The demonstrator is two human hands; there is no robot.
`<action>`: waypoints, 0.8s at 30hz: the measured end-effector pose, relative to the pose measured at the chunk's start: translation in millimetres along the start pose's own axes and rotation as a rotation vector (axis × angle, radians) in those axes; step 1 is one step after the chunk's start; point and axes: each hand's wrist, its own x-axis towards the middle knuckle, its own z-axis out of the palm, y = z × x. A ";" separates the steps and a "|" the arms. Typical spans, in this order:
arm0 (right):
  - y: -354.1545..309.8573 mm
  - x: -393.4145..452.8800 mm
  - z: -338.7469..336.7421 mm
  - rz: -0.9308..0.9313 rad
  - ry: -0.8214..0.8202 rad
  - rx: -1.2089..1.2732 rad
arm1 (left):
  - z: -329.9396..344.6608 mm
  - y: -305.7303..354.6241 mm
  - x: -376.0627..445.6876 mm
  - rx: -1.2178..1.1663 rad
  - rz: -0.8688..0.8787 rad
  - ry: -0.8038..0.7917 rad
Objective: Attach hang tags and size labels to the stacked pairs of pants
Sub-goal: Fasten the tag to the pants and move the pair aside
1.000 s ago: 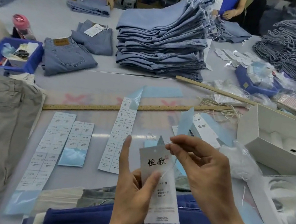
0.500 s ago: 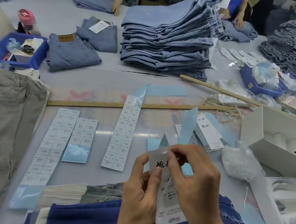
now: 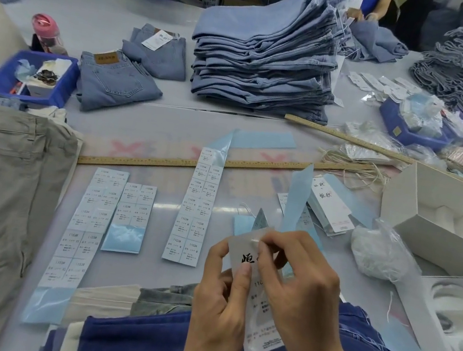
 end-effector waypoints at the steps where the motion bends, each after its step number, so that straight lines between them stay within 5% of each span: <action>1: 0.5 0.2 -0.2 0.004 0.015 -0.005 | -0.3 0.4 -0.3 -0.008 -0.002 -0.001; 24: -10.3 -7.7 7.7 0.034 0.002 0.054 | -4.6 -4.7 -6.9 0.062 0.077 -0.021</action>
